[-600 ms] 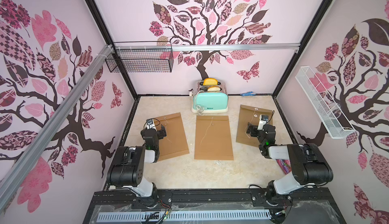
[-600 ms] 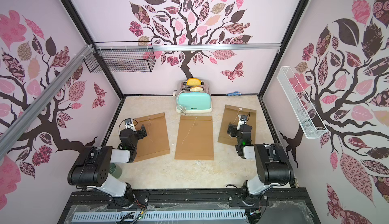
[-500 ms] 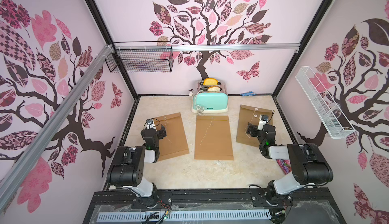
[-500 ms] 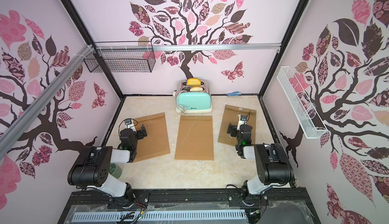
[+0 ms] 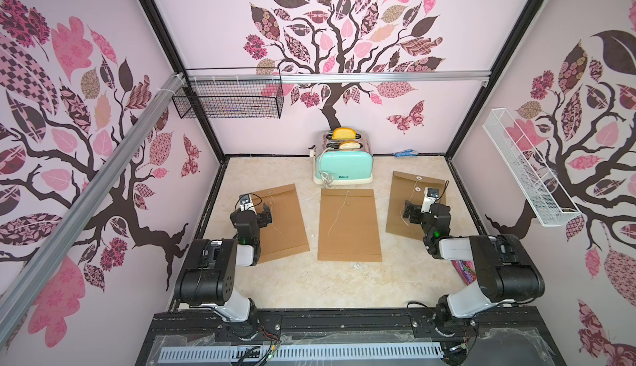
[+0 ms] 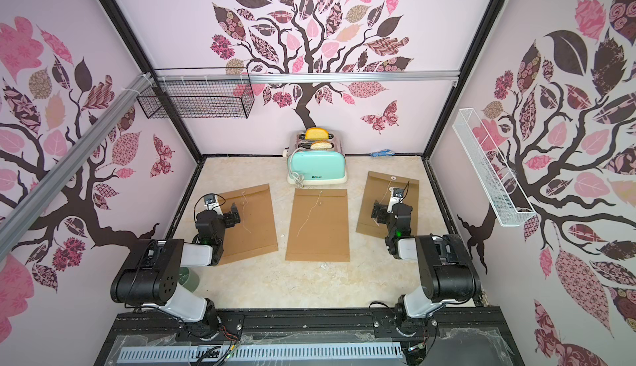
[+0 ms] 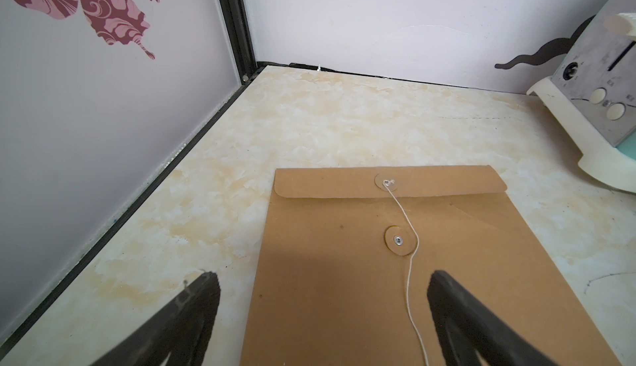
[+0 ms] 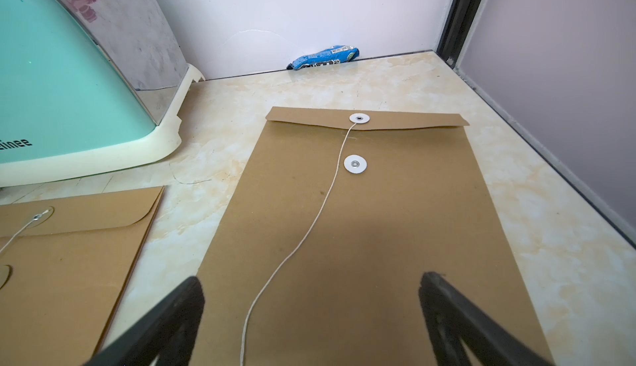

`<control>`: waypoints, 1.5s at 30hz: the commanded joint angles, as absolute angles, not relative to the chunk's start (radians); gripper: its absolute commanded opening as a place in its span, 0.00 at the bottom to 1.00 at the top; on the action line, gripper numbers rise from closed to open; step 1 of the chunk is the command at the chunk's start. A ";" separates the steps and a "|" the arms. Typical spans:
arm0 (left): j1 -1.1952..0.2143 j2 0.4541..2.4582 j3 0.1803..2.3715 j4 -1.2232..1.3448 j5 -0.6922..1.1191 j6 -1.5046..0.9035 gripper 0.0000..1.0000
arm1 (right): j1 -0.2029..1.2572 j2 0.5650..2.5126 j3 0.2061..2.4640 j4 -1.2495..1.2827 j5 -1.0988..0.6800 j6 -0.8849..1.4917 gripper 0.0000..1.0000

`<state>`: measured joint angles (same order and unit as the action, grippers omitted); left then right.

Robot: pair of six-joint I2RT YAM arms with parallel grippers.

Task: Close the mouth of the file bag
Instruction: Pick up the file bag from the center of the board.

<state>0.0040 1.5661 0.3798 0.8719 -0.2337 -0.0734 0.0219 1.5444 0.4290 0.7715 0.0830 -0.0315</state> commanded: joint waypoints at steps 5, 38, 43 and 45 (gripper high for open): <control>0.002 1.556 0.376 0.881 -0.229 -0.063 0.98 | 0.016 1.546 0.437 0.784 0.089 -0.038 1.00; -0.271 1.453 0.554 0.542 0.431 -0.851 0.98 | 0.155 1.797 1.028 0.001 -0.612 0.254 0.77; -0.283 1.664 0.568 0.705 0.483 -0.927 0.98 | 0.156 1.900 1.137 -0.043 -0.605 0.249 0.71; -0.292 1.737 0.597 0.742 0.512 -0.938 0.98 | 0.163 1.920 1.164 -0.086 -0.561 0.225 0.69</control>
<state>-0.2787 1.6787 0.5591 0.6235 0.4541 -0.8982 0.1600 1.9034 1.1095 -0.0311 -0.5758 0.2462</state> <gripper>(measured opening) 0.978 0.696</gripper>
